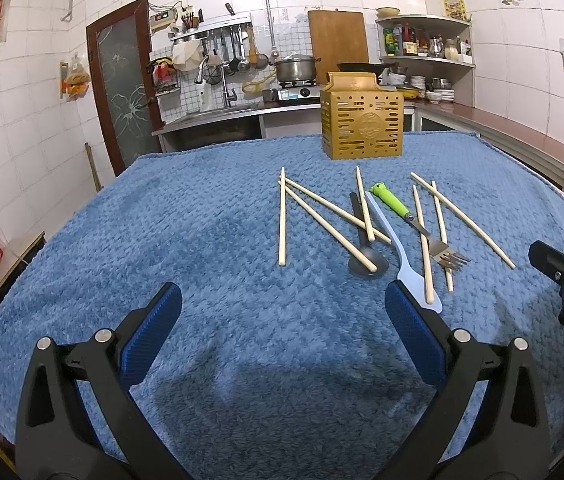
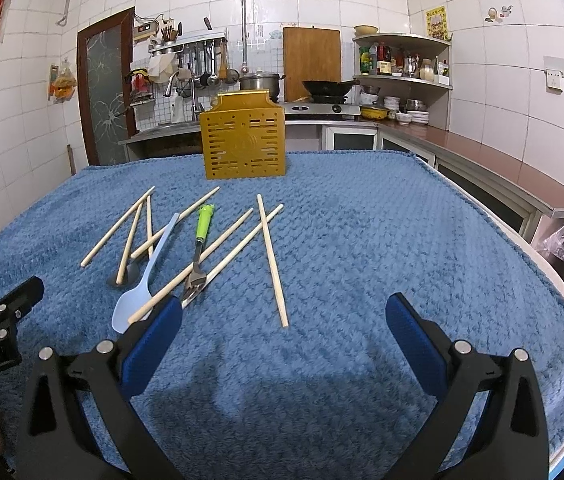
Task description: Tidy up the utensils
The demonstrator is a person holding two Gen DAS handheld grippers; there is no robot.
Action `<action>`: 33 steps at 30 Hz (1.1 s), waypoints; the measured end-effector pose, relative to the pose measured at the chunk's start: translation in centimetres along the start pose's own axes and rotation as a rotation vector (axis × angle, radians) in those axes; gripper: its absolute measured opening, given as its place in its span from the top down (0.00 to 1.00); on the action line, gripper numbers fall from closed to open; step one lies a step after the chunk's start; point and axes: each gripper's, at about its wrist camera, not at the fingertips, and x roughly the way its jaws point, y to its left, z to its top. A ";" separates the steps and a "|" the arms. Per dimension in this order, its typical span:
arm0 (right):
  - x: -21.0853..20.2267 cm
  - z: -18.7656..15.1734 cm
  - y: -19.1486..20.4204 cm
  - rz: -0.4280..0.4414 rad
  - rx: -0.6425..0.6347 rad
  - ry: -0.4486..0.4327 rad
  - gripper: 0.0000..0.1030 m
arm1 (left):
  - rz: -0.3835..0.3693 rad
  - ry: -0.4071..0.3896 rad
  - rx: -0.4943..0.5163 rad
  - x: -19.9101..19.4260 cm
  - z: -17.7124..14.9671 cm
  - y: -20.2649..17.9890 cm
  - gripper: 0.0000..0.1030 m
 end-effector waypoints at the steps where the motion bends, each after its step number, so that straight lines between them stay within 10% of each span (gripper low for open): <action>1: -0.1 0.0 0.0 0.000 0.000 -0.001 0.04 | 0.000 0.001 0.000 0.0 0.0 0.0 0.05; 33: 0.0 0.0 0.0 0.001 -0.001 0.001 0.04 | 0.001 0.016 0.001 0.3 0.0 0.0 0.05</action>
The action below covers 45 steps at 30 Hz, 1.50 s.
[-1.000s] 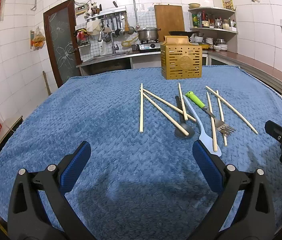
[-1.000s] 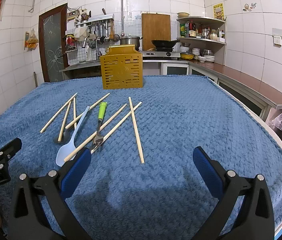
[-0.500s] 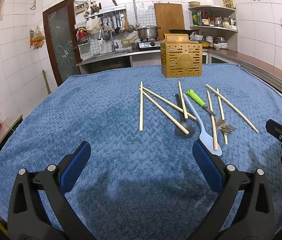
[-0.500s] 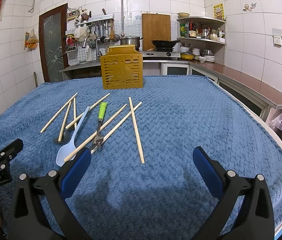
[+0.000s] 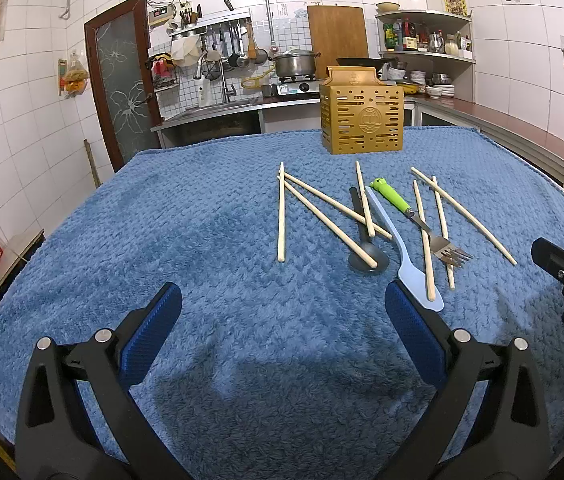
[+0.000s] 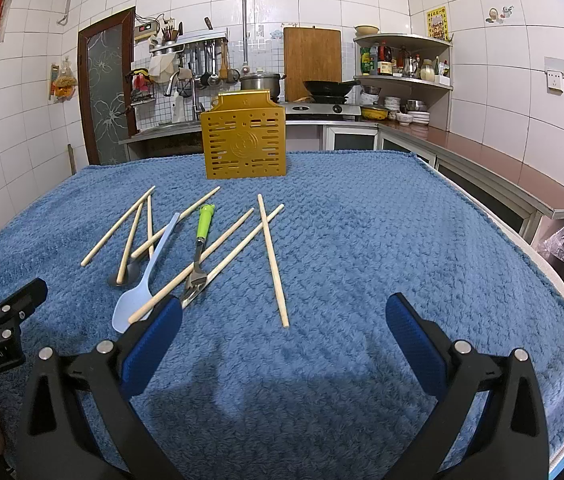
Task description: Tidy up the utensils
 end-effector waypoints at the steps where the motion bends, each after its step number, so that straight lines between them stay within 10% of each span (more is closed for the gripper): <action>1: 0.0 0.0 0.0 0.000 -0.001 0.000 0.04 | 0.000 0.000 0.000 0.0 0.0 0.0 0.05; 18: -0.1 0.7 0.2 0.049 -0.010 0.029 0.04 | -0.013 0.041 0.019 0.3 0.3 -0.3 0.05; 30: 1.2 6.1 0.2 0.056 -0.070 0.045 0.04 | -0.092 0.120 -0.012 1.9 6.1 2.0 0.05; 45: 11.3 11.0 0.6 0.058 -0.060 0.177 0.04 | -0.134 0.141 0.010 9.2 13.3 1.7 0.05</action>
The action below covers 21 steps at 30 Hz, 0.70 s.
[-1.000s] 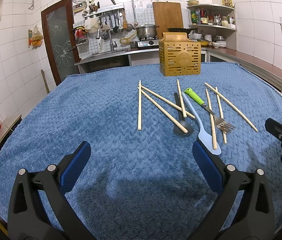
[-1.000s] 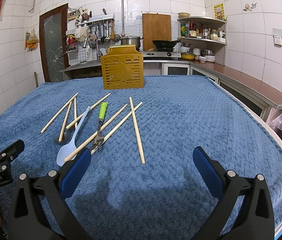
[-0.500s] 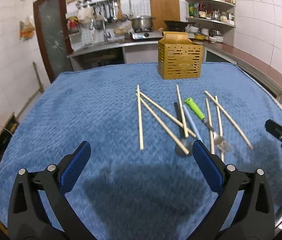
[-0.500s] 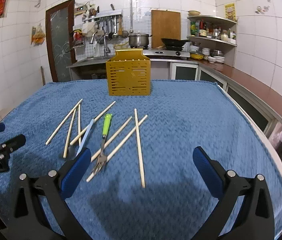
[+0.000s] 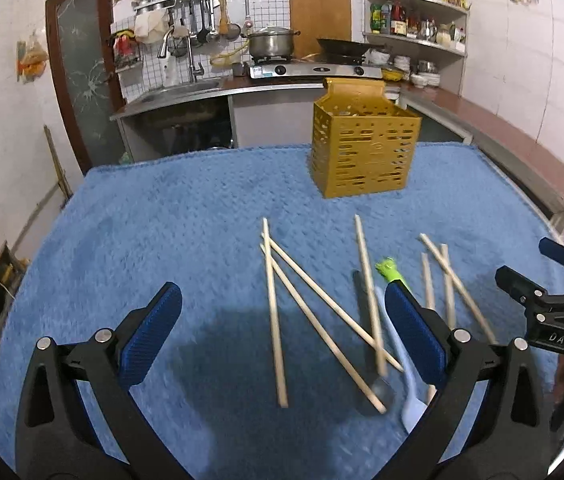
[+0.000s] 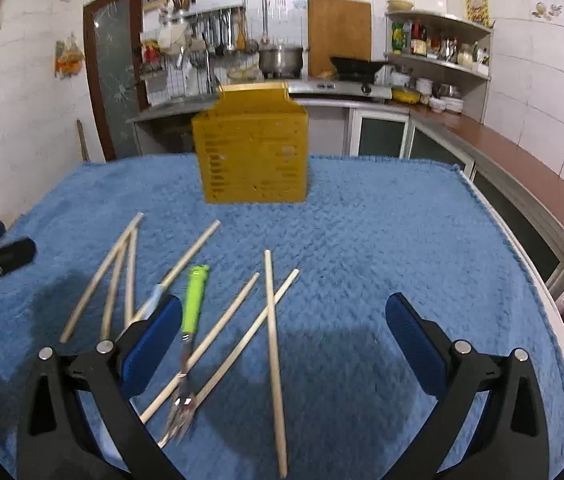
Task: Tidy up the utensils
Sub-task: 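Lower the left tool onto a chopstick while the right tool lowers onto another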
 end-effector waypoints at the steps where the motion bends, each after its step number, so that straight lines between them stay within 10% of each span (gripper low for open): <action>1: 1.2 0.2 -0.1 -0.001 -0.002 0.022 0.04 | -0.013 0.016 -0.002 1.0 0.3 0.1 0.05; 5: 4.1 0.1 -0.4 0.000 0.006 0.076 0.08 | -0.032 0.075 -0.036 4.4 0.8 1.0 0.15; 8: 5.6 0.0 -0.1 0.016 -0.008 0.114 0.27 | -0.036 0.146 -0.010 6.8 0.6 1.2 0.40; 21: 9.6 1.3 0.4 0.058 -0.006 0.202 0.71 | -0.014 0.245 -0.025 11.7 1.6 2.4 0.43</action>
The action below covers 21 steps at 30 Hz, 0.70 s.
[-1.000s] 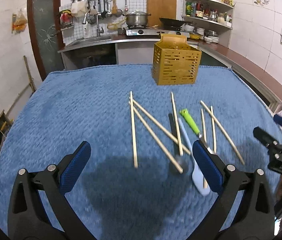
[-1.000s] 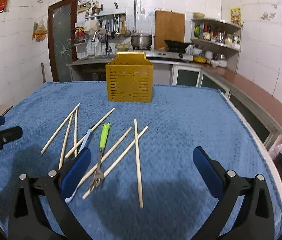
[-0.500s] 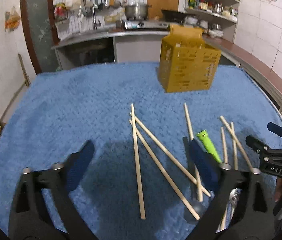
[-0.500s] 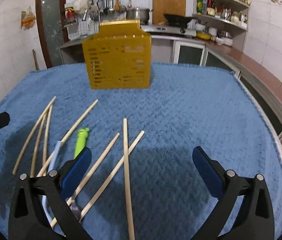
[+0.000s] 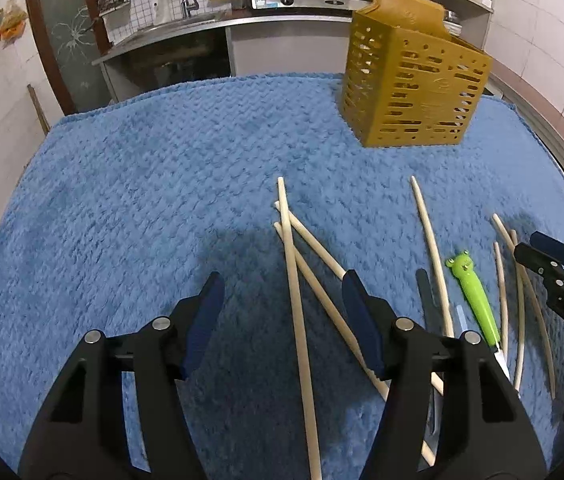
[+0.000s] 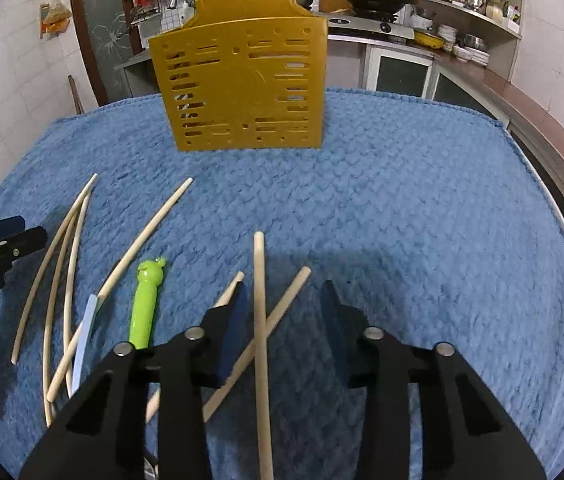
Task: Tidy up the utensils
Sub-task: 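Lower the left tool onto a chopstick while the right tool lowers onto another, then close the left tool on a chopstick while the right tool closes on another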
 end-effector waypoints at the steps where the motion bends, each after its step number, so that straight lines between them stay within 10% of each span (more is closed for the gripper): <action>1: 0.1 0.1 0.0 0.003 -0.001 0.004 0.72 | -0.009 0.010 -0.005 0.3 0.2 0.1 0.48; 6: 1.0 0.4 0.4 0.015 -0.018 0.026 0.82 | -0.036 0.053 0.015 1.5 0.5 -0.2 0.67; 21: 2.5 1.8 1.0 -0.026 -0.046 0.117 0.89 | -0.061 0.136 0.032 3.9 1.8 -0.1 0.74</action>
